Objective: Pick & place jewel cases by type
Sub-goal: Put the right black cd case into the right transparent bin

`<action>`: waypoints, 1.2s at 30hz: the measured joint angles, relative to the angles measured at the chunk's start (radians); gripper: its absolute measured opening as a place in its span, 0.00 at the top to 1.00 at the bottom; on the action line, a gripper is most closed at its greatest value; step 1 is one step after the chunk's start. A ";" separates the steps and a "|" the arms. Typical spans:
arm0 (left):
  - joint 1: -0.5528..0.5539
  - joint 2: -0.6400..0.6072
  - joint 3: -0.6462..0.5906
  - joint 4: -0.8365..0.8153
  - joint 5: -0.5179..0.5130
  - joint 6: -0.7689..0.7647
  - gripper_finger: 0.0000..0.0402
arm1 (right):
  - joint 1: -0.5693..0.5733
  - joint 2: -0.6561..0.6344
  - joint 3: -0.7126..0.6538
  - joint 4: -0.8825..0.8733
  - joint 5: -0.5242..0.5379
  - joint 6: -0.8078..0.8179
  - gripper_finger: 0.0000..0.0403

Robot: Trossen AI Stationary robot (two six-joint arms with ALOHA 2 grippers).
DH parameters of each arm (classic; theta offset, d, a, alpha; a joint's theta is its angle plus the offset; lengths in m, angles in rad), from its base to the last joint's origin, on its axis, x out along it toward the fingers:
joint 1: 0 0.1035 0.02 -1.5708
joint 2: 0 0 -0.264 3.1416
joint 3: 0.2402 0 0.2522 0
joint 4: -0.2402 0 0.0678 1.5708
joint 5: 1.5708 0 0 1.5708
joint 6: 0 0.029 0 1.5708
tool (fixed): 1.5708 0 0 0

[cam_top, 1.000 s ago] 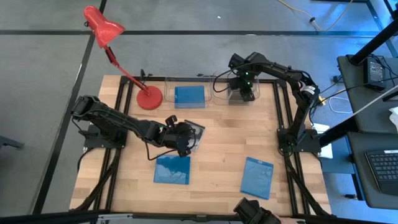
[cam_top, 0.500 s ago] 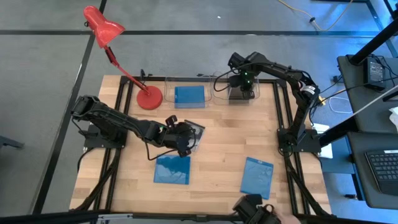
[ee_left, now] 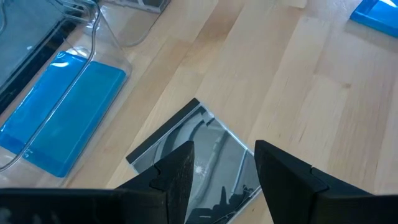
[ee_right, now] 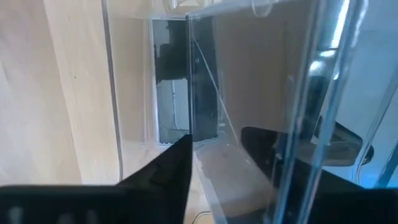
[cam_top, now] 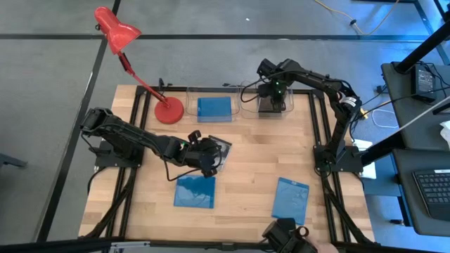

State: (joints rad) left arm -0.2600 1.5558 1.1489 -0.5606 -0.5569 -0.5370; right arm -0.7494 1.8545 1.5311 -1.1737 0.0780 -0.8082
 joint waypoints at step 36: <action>-0.002 0.000 0.000 0.016 0.000 0.000 0.59 | 0.000 0.000 0.000 0.145 0.027 0.070 0.20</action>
State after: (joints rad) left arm -0.2619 1.5558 1.1488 -0.5449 -0.5571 -0.5369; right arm -0.7490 1.8542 1.5311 -1.0286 0.1047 -0.7377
